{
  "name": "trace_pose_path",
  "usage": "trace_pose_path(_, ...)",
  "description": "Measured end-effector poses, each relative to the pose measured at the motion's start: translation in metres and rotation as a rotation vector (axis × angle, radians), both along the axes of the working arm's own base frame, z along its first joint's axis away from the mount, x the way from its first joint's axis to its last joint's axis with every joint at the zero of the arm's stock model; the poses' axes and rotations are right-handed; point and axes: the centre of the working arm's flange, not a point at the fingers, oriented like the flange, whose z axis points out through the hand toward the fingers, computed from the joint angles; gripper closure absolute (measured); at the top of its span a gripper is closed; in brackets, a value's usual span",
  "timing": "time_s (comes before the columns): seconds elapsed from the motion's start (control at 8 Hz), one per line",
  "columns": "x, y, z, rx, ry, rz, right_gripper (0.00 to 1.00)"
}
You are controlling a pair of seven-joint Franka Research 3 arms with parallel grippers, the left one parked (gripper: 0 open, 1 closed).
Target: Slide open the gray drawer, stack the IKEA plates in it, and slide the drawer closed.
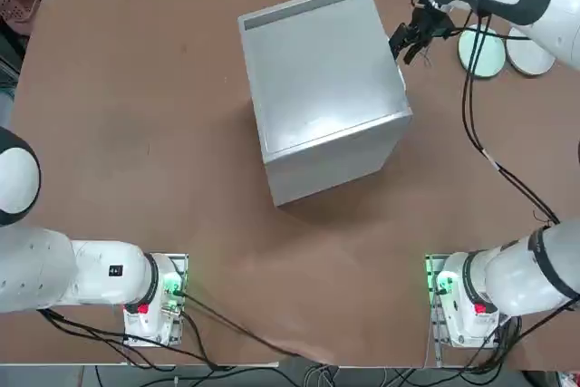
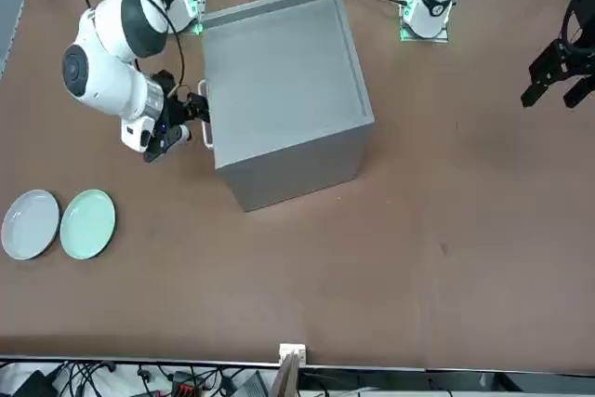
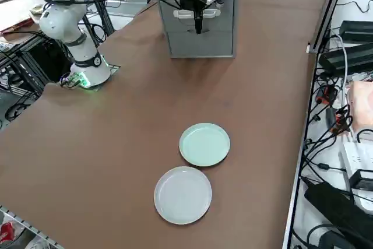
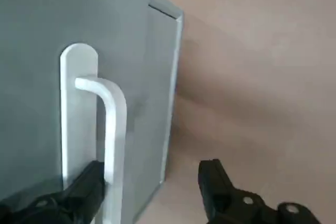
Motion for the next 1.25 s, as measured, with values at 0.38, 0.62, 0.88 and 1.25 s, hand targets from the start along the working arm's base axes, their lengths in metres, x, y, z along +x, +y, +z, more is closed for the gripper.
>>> trace_pose_path(0.38,0.003,-0.016,0.004,-0.029,-0.01,-0.004,0.0)
trace_pose_path(0.62,0.007,-0.034,0.004,-0.037,-0.006,-0.026,0.0)
trace_pose_path(0.88,0.01,-0.052,0.004,-0.042,-0.003,-0.049,0.0)
trace_pose_path(1.25,0.015,-0.077,0.004,-0.049,0.0,-0.085,0.0)
